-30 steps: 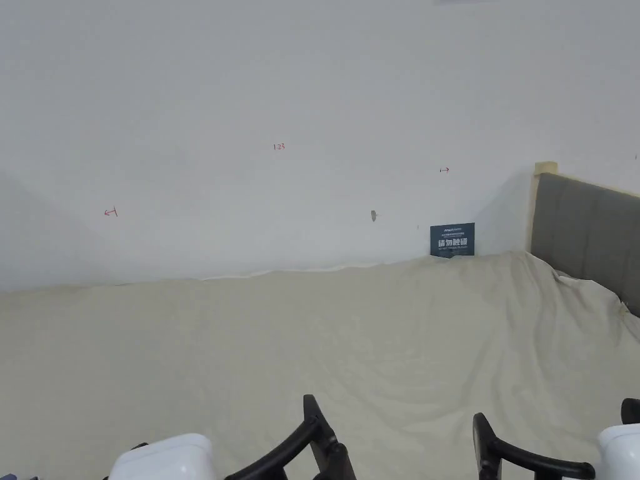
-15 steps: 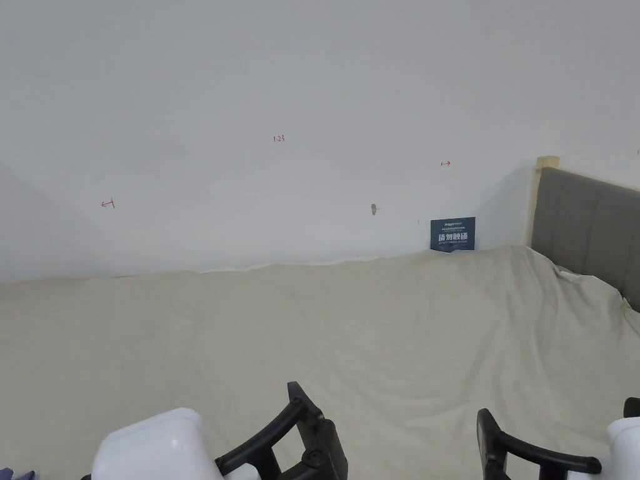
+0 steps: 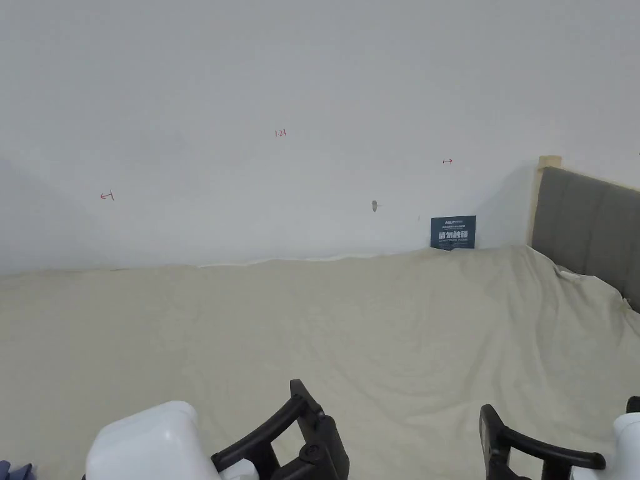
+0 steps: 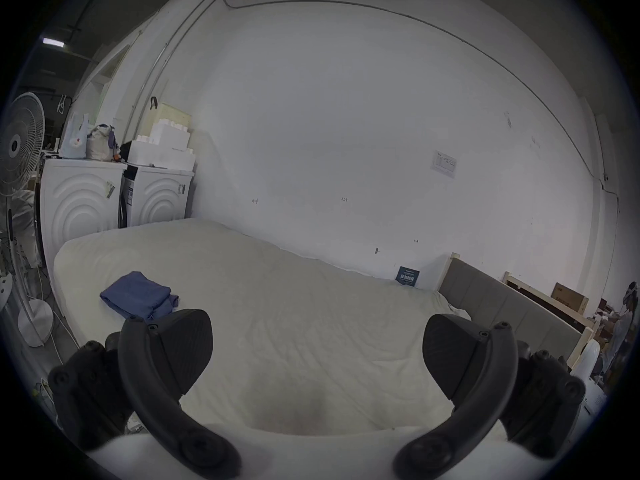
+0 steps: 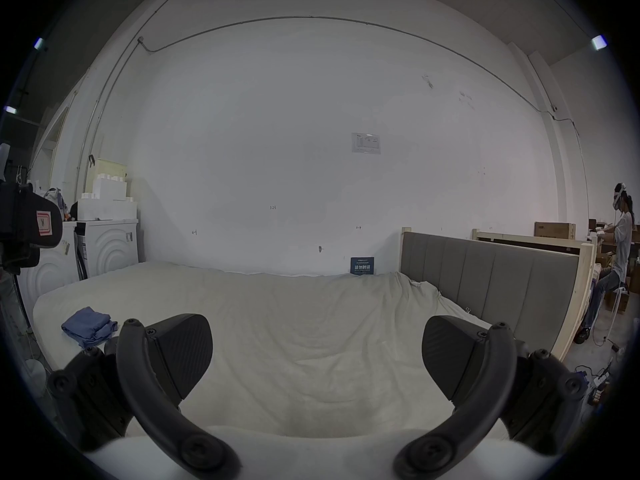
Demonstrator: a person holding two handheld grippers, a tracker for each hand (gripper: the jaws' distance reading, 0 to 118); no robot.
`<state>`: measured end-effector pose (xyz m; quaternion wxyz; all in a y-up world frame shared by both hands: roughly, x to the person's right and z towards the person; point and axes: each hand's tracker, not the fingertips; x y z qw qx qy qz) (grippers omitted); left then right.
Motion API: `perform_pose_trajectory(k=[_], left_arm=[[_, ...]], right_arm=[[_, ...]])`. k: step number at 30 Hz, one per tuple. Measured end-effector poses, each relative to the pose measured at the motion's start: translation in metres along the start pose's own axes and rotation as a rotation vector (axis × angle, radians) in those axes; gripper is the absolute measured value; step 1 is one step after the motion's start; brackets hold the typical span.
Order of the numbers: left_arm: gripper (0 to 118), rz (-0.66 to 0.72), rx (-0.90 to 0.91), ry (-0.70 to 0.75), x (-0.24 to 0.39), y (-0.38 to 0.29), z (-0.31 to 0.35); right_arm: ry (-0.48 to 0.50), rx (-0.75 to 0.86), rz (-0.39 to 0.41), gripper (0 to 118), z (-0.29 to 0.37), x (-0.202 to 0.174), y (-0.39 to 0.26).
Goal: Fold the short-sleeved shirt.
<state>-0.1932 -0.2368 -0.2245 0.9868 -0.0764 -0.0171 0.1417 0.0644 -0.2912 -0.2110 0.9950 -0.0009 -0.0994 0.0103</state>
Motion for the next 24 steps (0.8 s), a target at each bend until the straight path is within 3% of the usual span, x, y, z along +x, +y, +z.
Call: perform_pose_trajectory(k=[10,24], left_arm=[[118,0.101,-0.052,-0.006,-0.017,0.004,-0.009],[118,0.037,-0.108,0.033,-0.018,0.0,-0.014]], right_arm=[[0.002,0.001,0.006,118,0.0,-0.004,0.001],[0.005,0.02,0.02,118,0.005,-0.008,0.002]])
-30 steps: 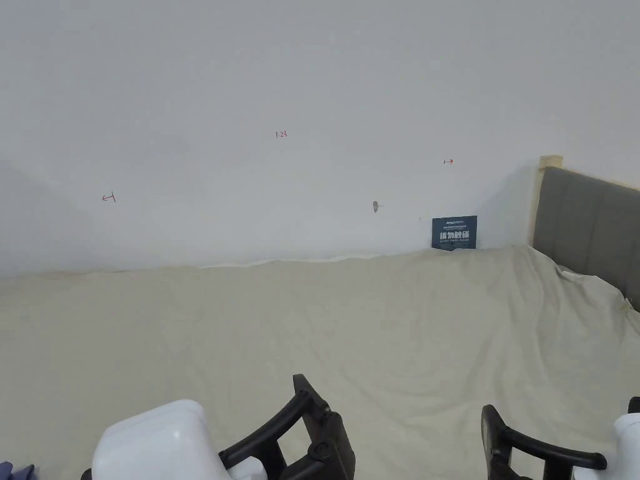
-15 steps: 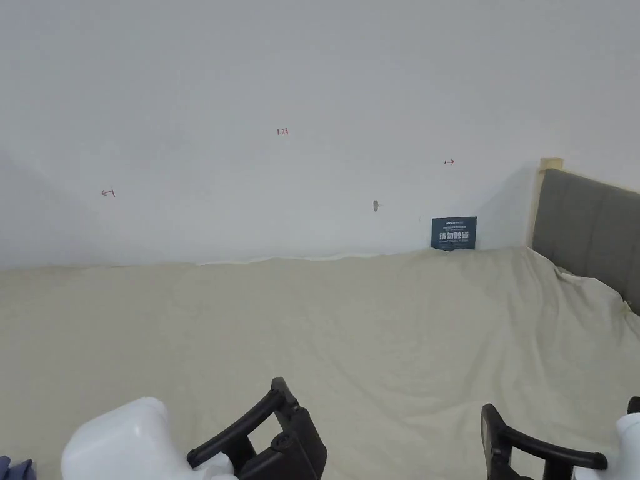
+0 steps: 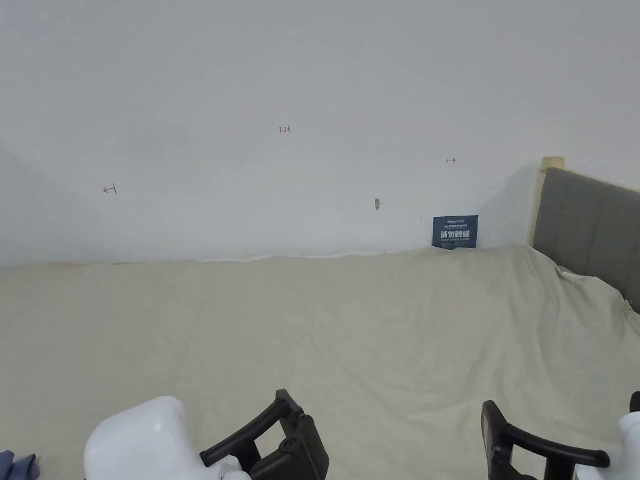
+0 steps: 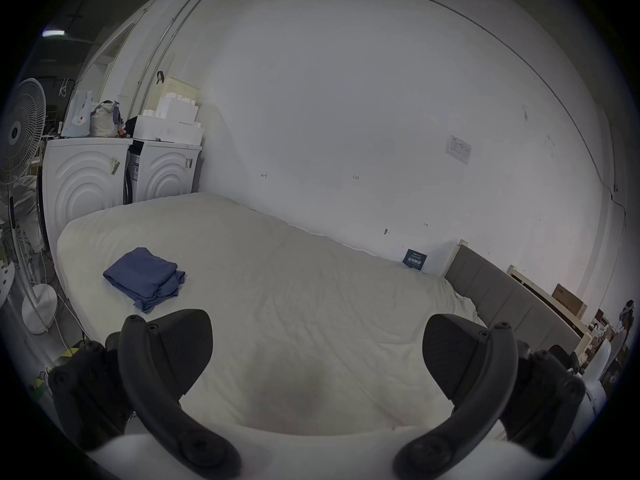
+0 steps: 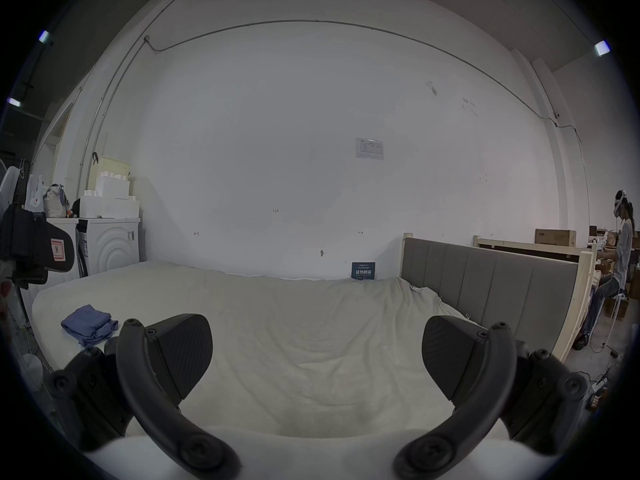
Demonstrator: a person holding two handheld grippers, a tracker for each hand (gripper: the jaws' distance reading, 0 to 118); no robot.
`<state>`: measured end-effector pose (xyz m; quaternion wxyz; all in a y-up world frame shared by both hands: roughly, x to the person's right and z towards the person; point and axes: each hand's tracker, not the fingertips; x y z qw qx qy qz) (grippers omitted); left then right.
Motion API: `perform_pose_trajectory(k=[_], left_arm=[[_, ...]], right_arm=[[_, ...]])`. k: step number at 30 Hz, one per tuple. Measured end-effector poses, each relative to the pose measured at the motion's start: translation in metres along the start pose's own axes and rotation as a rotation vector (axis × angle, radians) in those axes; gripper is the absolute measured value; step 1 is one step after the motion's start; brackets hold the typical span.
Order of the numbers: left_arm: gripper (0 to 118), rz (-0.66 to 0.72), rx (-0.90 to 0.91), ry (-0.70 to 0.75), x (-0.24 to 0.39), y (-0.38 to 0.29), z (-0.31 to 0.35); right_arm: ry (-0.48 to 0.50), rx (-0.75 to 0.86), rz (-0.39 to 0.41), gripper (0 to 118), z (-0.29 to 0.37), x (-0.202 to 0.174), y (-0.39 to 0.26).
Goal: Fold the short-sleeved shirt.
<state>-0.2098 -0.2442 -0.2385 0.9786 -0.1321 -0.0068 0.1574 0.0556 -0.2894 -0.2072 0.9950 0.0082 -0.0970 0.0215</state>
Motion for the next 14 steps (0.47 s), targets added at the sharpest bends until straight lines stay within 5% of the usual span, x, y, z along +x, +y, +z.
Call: perform_pose_trajectory(k=[14], left_arm=[[118,0.008,-0.015,0.021,-0.0037,0.0018,-0.0011]], right_arm=[[0.0,0.004,0.002,118,0.0023,0.0014,-0.0002]])
